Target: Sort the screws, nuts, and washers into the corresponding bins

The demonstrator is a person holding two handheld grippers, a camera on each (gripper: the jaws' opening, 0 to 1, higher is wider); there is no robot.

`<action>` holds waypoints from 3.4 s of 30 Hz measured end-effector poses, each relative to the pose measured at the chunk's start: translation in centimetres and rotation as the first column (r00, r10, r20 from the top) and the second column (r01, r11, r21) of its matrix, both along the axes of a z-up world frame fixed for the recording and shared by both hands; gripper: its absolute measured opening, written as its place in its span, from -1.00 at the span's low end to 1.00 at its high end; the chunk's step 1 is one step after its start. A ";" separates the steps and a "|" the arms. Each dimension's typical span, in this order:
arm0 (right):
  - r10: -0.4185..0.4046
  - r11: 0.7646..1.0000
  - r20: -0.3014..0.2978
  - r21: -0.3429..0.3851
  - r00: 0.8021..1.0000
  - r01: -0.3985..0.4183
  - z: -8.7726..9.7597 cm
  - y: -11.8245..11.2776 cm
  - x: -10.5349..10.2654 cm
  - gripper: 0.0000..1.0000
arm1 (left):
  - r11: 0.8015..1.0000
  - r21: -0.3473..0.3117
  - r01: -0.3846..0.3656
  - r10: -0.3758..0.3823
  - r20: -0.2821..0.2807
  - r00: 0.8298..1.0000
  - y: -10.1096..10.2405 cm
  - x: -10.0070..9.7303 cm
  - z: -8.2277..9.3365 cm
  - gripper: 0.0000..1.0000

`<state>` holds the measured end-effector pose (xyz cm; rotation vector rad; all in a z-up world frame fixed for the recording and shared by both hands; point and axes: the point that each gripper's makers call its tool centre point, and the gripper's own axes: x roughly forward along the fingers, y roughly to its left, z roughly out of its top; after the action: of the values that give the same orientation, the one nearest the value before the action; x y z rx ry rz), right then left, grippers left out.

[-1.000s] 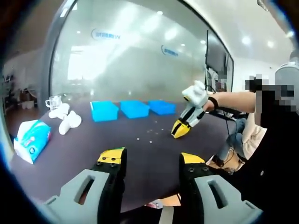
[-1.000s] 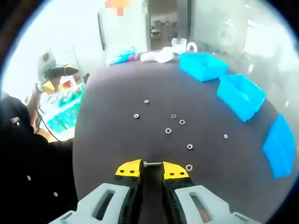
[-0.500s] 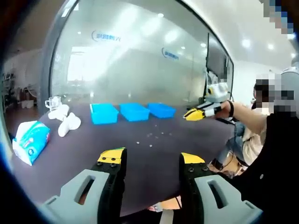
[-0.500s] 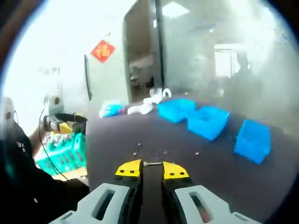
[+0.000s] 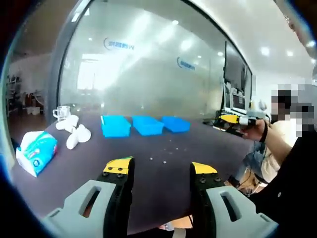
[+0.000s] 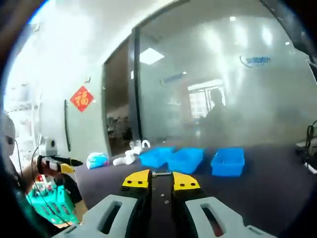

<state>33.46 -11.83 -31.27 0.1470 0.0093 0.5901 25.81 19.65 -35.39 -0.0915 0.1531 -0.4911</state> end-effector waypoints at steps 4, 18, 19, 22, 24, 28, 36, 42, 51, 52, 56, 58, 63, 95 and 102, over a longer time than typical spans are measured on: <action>-0.121 0.991 0.080 -0.046 0.989 0.125 0.1 -2.4 0.4 -0.76 | 1.000 -0.003 0.000 0.001 0.007 1.000 -0.1 -0.1 0.3 -0.19; -0.209 0.967 0.178 -0.110 0.962 0.231 1.9 -3.3 6.7 -0.76 | 0.999 -0.019 -0.041 0.041 0.034 0.999 0.5 0.3 1.0 -0.19; -0.228 0.960 0.189 -0.121 0.955 0.253 2.1 -3.5 7.6 -0.76 | 0.999 -0.017 -0.043 0.044 0.036 0.998 0.6 0.3 1.0 -0.19; -0.237 0.956 0.187 -0.129 0.953 0.263 2.5 -3.7 10.3 -0.76 | 0.999 -0.020 -0.047 0.048 0.042 0.998 0.6 0.2 1.2 -0.19; -0.240 0.957 0.177 -0.122 0.955 0.263 2.5 -3.8 12.4 -0.76 | 0.998 -0.022 -0.051 0.052 0.046 0.998 0.7 0.2 1.3 -0.19; -0.264 0.950 0.132 -0.137 0.955 0.281 1.8 -4.0 16.4 -0.76 | 0.998 -0.034 -0.054 0.056 0.048 0.997 0.8 0.3 1.4 -0.19; -0.315 0.934 0.057 -0.158 0.947 0.320 0.8 -4.6 22.2 -0.76 | 0.998 -0.036 -0.060 0.062 0.048 0.997 1.0 0.3 1.3 -0.19; -0.327 0.923 0.026 -0.204 0.945 0.325 0.4 -4.2 24.9 -0.76 | 0.997 -0.039 -0.070 0.072 0.049 0.996 1.3 0.3 1.4 -0.19; -0.339 0.906 0.005 -0.266 0.941 0.329 -0.2 -3.7 27.8 -0.76 | 0.996 -0.033 -0.081 0.083 0.053 0.995 1.6 0.1 1.6 -0.19; -0.338 0.906 0.002 -0.271 0.941 0.325 -0.3 -3.6 27.8 -0.76 | 0.996 -0.033 -0.083 0.085 0.054 0.995 1.6 0.0 1.7 -0.19; -0.356 0.894 0.004 -0.291 0.935 0.341 -0.6 -3.9 28.1 -0.76 | 0.995 -0.031 -0.090 0.092 0.054 0.994 1.8 -0.1 1.7 -0.19; -0.373 0.877 0.026 -0.315 0.927 0.362 -0.7 -4.2 28.1 -0.76 | 0.995 -0.030 -0.093 0.094 0.055 0.994 1.9 -0.1 1.8 -0.19; -0.364 0.880 0.025 -0.316 0.931 0.353 -0.9 -4.3 28.4 -0.59 | 0.995 -0.028 -0.091 0.093 0.057 0.994 1.9 -0.1 1.8 -0.19; 0.143 0.983 0.022 -0.121 0.989 -0.139 0.3 4.8 4.5 -0.27 | 0.999 -0.008 -0.048 0.049 0.051 0.998 0.3 2.6 1.4 -0.16; 0.135 0.977 0.029 -0.169 0.990 -0.128 -0.8 2.5 0.4 -0.27 | 0.999 0.001 -0.032 0.032 0.045 0.998 -0.1 2.9 1.2 -0.16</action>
<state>33.84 -9.37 -32.05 -0.0283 0.0292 0.7212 28.75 19.55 -34.20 -0.0805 0.1077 -0.4608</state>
